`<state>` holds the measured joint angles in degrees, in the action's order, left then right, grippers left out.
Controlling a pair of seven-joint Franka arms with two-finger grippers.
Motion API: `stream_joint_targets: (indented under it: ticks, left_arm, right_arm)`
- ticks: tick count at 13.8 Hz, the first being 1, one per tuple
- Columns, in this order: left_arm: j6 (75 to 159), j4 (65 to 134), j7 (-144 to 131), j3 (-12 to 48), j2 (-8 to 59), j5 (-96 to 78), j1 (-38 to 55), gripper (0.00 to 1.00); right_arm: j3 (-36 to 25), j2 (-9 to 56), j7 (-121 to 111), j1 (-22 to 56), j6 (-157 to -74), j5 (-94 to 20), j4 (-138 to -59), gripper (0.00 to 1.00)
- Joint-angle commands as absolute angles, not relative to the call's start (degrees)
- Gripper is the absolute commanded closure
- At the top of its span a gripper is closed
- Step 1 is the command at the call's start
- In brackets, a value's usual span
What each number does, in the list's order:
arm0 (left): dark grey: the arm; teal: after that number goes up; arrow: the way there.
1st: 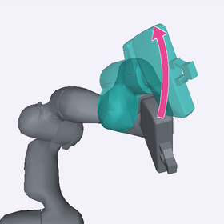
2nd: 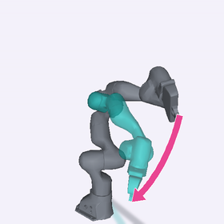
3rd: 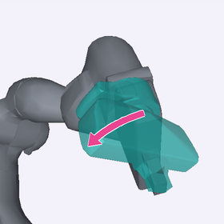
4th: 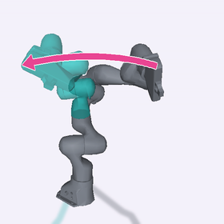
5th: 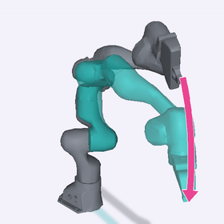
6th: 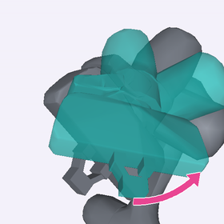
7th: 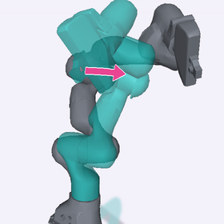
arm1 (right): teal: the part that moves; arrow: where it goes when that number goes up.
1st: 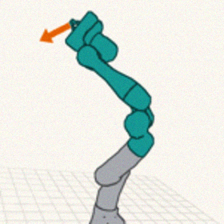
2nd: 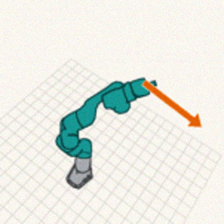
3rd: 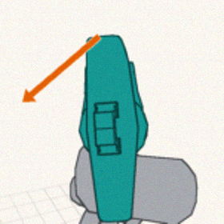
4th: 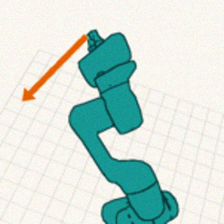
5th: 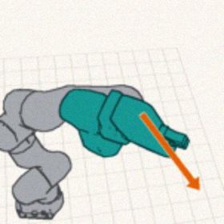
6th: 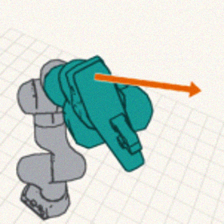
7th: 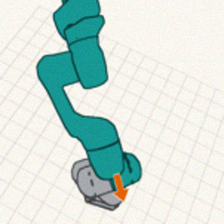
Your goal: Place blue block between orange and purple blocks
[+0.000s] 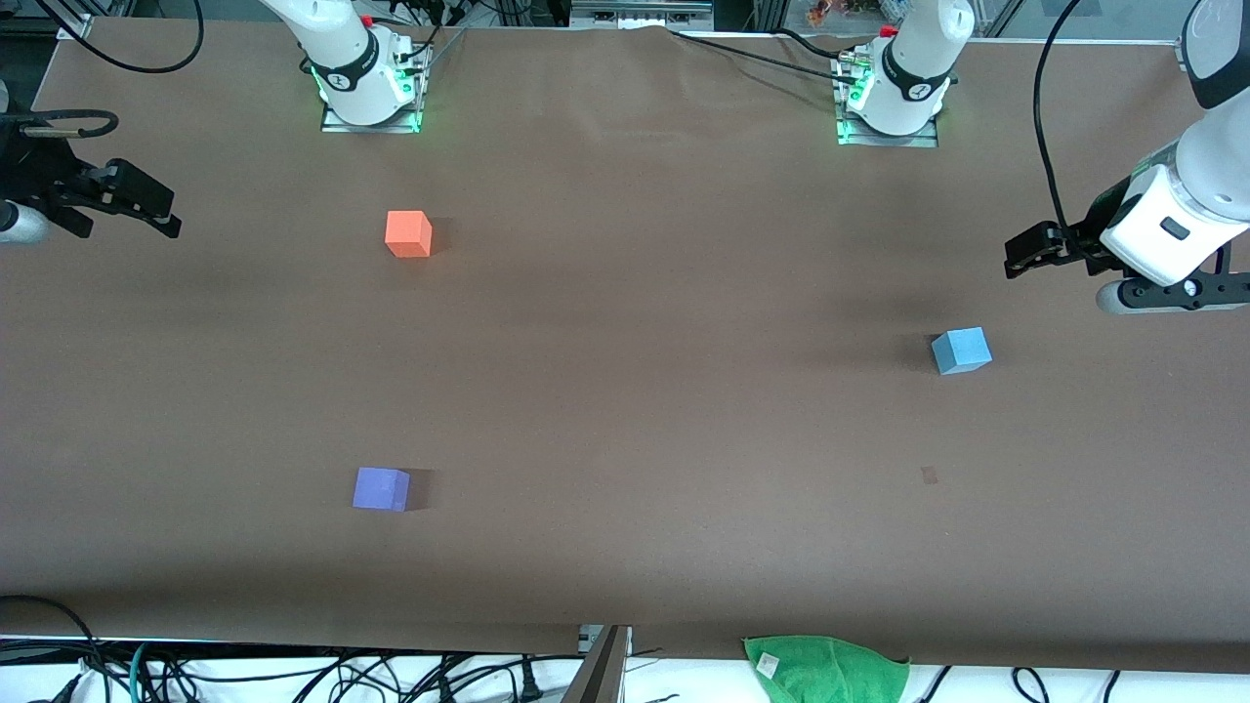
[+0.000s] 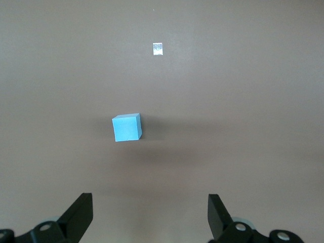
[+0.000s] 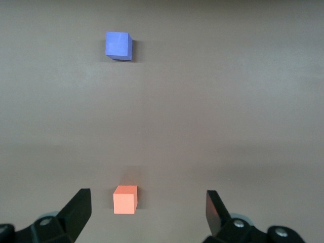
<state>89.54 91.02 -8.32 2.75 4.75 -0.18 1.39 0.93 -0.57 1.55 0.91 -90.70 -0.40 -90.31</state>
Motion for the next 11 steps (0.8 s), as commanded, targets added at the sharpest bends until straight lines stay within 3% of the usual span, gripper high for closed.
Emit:
stream_joint_targets:
  ticks: [1,11]
  left_arm:
    - [87.8,88.9,-8.5,2.5,5.7,0.7,1.9,0.0]
    - [87.8,89.0,-8.8,2.5,5.7,0.7,1.7,0.0]
  right_arm:
    - [1.5,-0.2,0.9,0.2,-89.8,0.1,-89.1,0.0]
    - [1.5,-0.2,0.8,0.2,-89.8,0.1,-89.1,0.0]
